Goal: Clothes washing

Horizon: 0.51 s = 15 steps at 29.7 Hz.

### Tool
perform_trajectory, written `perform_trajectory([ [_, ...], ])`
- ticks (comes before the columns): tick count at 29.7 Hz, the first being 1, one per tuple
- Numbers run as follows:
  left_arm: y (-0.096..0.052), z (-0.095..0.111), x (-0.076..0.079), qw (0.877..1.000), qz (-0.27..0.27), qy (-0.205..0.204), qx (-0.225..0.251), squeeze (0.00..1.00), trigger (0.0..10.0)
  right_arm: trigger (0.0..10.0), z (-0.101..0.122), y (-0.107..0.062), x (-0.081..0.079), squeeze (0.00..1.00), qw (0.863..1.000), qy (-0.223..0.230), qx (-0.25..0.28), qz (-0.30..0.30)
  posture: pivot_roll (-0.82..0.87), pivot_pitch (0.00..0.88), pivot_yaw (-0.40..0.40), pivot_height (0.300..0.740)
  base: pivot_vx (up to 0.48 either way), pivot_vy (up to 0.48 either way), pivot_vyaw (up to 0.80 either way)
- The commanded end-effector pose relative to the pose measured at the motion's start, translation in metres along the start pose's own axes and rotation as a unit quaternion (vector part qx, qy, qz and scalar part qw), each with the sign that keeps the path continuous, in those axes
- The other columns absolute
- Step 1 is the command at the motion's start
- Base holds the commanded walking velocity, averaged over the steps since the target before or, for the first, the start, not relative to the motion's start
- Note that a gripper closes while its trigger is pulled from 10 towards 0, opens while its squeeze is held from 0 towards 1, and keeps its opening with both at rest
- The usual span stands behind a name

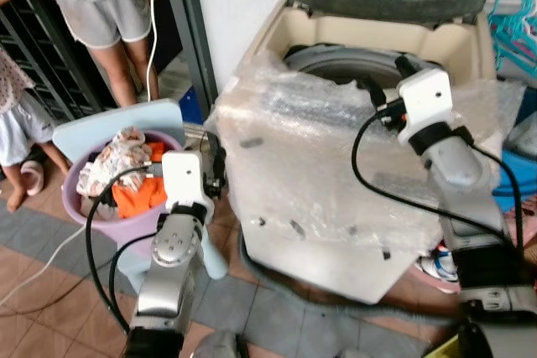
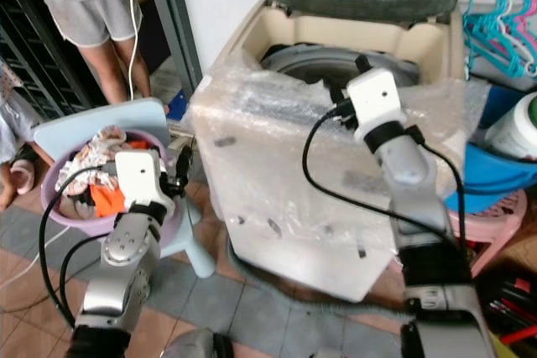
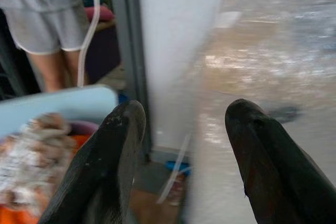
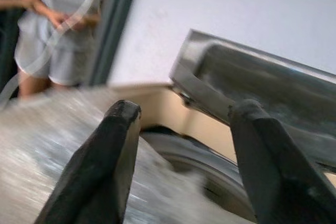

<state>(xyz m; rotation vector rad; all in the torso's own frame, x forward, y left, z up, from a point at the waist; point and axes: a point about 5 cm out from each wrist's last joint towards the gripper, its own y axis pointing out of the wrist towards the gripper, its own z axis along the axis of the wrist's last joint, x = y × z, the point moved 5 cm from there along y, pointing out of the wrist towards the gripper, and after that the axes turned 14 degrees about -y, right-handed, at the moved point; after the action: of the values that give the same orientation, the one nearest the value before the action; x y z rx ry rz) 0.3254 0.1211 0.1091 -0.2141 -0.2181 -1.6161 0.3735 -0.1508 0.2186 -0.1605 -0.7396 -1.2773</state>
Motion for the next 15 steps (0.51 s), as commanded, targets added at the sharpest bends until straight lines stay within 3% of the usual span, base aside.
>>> perform_trajectory([
  [1,0.0,0.003,0.0,1.0,0.003,0.0,0.003,0.0,10.0,10.0,0.0,-0.004,0.006,1.0,1.0,0.011,-0.008,-0.017,-0.07,0.0,0.097,0.74,0.0,0.48,0.0],
  [5,0.0,0.004,-0.003,1.0,0.01,0.005,0.006,0.0,10.0,10.0,-0.005,-0.01,0.003,1.0,0.998,0.05,-0.03,-0.036,-0.07,0.0,0.099,0.74,0.0,0.48,0.0],
  [11,0.001,0.005,-0.005,1.0,0.018,0.006,0.009,0.0,10.0,10.0,-0.009,-0.02,-0.007,1.0,0.996,0.068,-0.046,-0.035,-0.07,0.0,0.094,0.74,0.0,0.48,0.0],
  [15,0.002,0.007,-0.006,1.0,0.022,0.008,0.017,0.0,10.0,10.0,-0.012,-0.028,-0.016,1.0,0.995,0.077,-0.057,-0.022,-0.07,0.0,0.092,0.74,0.0,0.416,0.68],
])
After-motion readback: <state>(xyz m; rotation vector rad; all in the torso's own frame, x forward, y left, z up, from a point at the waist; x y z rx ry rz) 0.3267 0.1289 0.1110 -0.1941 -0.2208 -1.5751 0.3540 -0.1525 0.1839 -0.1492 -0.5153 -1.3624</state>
